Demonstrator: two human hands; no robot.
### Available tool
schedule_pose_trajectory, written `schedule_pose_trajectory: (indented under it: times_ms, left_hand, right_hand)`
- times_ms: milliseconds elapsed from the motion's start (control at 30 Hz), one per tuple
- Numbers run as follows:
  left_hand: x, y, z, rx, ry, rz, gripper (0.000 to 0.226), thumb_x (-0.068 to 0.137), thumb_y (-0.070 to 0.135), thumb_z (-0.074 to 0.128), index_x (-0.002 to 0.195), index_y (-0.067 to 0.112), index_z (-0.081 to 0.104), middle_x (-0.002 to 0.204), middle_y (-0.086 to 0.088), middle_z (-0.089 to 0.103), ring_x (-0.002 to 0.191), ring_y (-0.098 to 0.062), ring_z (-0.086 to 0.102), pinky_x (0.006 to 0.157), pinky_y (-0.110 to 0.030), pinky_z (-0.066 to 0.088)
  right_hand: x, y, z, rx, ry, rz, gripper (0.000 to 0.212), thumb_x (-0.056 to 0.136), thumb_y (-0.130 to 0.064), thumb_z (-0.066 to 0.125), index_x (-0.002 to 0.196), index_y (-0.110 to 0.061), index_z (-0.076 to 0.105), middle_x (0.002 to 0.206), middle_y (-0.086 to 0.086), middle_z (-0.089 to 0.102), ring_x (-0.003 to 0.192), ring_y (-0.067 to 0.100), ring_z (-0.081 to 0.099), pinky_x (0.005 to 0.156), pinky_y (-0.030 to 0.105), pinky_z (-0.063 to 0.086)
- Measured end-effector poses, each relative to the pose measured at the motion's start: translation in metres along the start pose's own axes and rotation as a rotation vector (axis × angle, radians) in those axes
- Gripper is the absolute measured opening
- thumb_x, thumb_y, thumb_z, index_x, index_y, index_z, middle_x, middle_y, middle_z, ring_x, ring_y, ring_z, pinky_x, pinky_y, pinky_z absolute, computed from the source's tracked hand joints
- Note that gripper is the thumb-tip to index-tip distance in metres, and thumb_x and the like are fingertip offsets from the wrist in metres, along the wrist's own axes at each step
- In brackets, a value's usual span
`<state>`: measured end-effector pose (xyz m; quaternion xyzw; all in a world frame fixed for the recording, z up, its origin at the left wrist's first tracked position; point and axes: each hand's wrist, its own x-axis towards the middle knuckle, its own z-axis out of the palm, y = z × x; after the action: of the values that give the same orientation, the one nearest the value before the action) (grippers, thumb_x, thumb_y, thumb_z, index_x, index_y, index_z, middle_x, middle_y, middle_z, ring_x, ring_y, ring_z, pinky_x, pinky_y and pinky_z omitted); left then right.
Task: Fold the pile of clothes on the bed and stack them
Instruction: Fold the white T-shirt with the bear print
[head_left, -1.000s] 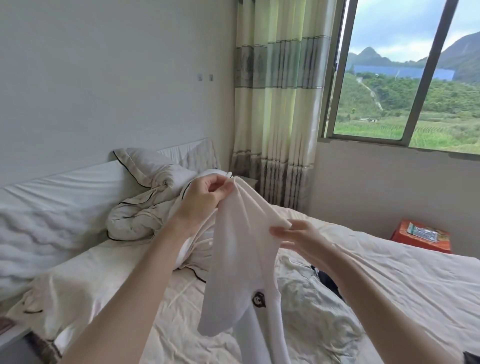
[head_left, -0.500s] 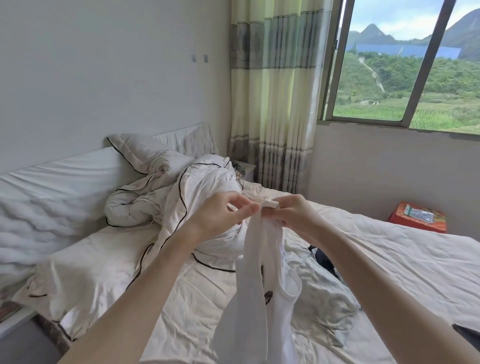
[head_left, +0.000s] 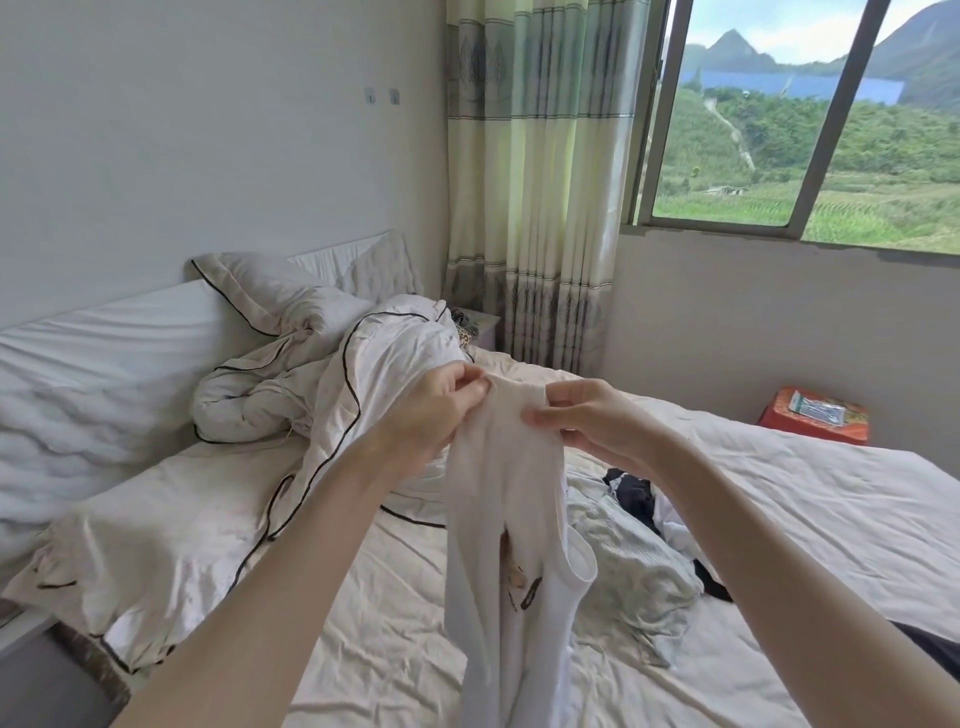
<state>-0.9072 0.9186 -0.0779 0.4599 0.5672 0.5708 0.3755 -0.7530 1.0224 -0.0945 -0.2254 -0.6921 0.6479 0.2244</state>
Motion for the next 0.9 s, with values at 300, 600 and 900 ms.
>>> schedule_pose_trajectory:
  times_ms: [300,600,900]
  left_hand:
    - [0.007,0.023,-0.048,-0.166,0.098,0.093,0.02,0.098,0.0,0.04,0.089,0.007,0.057,0.082,-0.006,0.059,0.076,-0.011,0.056,0.072,-0.019,0.047]
    - [-0.029,-0.036,-0.117,0.536,0.095,-0.102,0.008,0.091,0.017,0.06,0.089,0.021,0.067,0.085,0.006,0.068,0.075,-0.001,0.059,0.065,-0.005,0.045]
    - [-0.098,-0.034,-0.13,0.479,0.58,0.073,0.017,0.092,0.014,0.058,0.078,0.023,0.064,0.07,0.005,0.056,0.06,0.001,0.048,0.056,-0.006,0.037]
  right_hand:
    - [-0.04,0.099,-0.02,-0.629,0.095,0.255,0.031,0.084,-0.016,0.07,0.06,-0.007,0.051,0.059,0.007,0.043,0.062,0.018,0.038,0.057,0.03,0.027]
    - [-0.039,0.089,-0.036,-0.449,0.34,0.165,0.012,0.085,-0.008,0.065,0.075,-0.001,0.066,0.071,0.009,0.053,0.07,0.017,0.046,0.068,0.029,0.034]
    - [-0.056,0.038,-0.017,-0.214,0.019,0.076,0.022,0.083,-0.022,0.067,0.074,-0.007,0.053,0.066,0.004,0.044,0.059,0.014,0.042,0.052,0.023,0.03]
